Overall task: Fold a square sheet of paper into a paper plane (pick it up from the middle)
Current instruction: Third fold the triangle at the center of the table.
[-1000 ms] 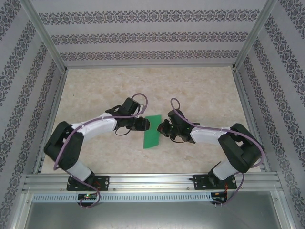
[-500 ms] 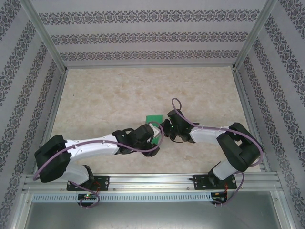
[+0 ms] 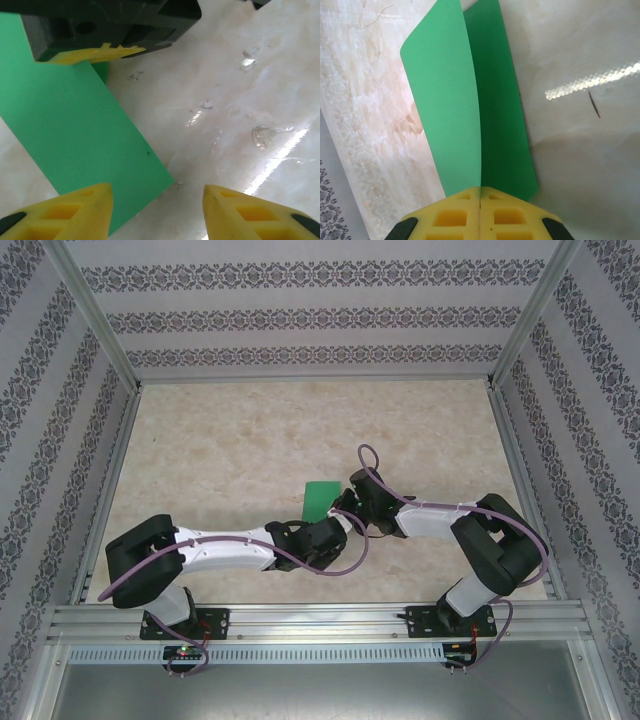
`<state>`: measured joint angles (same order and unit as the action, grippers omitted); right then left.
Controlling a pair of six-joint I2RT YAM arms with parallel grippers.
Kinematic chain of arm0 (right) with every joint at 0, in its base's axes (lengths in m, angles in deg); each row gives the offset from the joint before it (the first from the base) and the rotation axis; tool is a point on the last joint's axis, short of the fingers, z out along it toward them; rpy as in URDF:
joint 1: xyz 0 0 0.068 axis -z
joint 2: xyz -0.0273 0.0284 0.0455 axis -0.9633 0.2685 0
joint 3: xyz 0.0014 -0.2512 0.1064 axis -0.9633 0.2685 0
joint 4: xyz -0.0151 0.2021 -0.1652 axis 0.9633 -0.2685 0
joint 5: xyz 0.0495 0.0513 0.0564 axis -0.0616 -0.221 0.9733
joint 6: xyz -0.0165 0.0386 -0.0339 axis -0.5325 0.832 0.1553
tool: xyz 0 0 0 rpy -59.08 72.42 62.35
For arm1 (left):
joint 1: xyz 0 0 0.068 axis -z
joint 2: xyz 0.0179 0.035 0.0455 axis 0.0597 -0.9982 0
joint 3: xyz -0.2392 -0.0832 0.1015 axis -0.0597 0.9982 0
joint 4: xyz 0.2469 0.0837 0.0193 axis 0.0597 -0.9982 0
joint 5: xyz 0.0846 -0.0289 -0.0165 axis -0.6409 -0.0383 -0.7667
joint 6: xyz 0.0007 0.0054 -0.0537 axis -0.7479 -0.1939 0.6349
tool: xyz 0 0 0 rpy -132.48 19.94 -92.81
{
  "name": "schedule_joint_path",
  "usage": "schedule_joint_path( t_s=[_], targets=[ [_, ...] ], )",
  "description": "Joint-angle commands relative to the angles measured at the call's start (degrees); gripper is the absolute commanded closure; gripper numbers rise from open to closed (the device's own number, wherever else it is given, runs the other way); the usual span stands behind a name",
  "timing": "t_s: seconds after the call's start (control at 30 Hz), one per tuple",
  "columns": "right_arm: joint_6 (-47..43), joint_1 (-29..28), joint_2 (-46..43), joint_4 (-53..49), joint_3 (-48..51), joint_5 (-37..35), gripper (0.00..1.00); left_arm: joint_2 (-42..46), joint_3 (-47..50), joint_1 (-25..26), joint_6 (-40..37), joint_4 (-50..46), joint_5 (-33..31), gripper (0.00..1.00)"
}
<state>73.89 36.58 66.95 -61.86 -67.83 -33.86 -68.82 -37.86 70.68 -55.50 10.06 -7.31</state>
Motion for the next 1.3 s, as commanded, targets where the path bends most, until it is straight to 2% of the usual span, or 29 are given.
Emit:
schedule_joint_path(
  t_s=[0.0, 0.07, 0.13, 0.2, 0.3, 0.4, 0.47, 0.57, 0.7, 0.83, 0.87, 1.13, 1.27],
  targets=[
    [-0.3, 0.3, 1.0, 0.7, -1.1, 0.7, 0.94, 0.2, -1.5, 0.8, -0.4, 0.0, -4.6, 0.64],
    [-0.7, 0.4, 1.0, 0.6, -1.0, 1.0, 0.94, 0.8, -1.5, 0.8, -0.3, 0.0, -5.5, 0.76],
    [-1.0, 0.6, 0.7, 0.8, -0.8, 1.2, 0.92, 1.2, -1.5, 0.8, -0.4, -0.1, -6.3, 0.85],
    [-1.6, 0.9, 0.1, 0.6, -0.6, 1.4, 0.89, 1.4, -1.6, 0.8, -0.3, -0.3, -7.1, 0.88],
    [-2.5, 1.5, -1.1, -0.4, -0.3, 1.3, 0.83, 1.6, -1.7, 0.7, -0.7, -0.7, -7.6, 1.0],
    [-4.5, 2.8, -3.0, -2.2, 0.1, 1.5, 0.78, 1.9, -2.0, 0.7, -1.0, -1.1, -7.4, 1.0],
    [-6.4, 4.0, -5.6, -4.4, 0.1, 0.8, 0.71, 2.2, -2.2, 0.7, -1.3, -1.5, -6.9, 1.0],
    [-10.4, 6.1, -10.2, -9.1, -0.6, -1.0, 0.67, 2.8, -2.2, 0.6, -1.9, -1.8, -5.5, 1.0],
    [-16.1, 8.3, -12.2, -10.8, -3.3, 1.7, 0.74, 3.2, -2.6, 0.1, -2.5, -2.1, -2.7, 1.0],
    [-20.9, 8.6, -5.7, -12.9, -10.0, 9.4, 0.89, 3.1, -2.8, -0.2, -2.7, -2.3, -0.6, 1.0],
    [-21.6, 8.3, -4.3, -13.9, -11.6, 9.8, 0.9, 2.9, -2.8, -0.3, -2.8, -2.5, -0.3, 1.0],
    [-28.4, 6.8, 6.2, -20.9, -21.4, 13.9, 0.89, 3.1, -3.1, -1.0, -2.8, -3.8, 0.6, 1.0],
    [-31.4, 6.4, 10.5, -25.9, -25.1, 13.6, 0.89, 3.0, -2.9, -1.6, -2.7, -3.9, 1.8, 1.0]
  ],
)
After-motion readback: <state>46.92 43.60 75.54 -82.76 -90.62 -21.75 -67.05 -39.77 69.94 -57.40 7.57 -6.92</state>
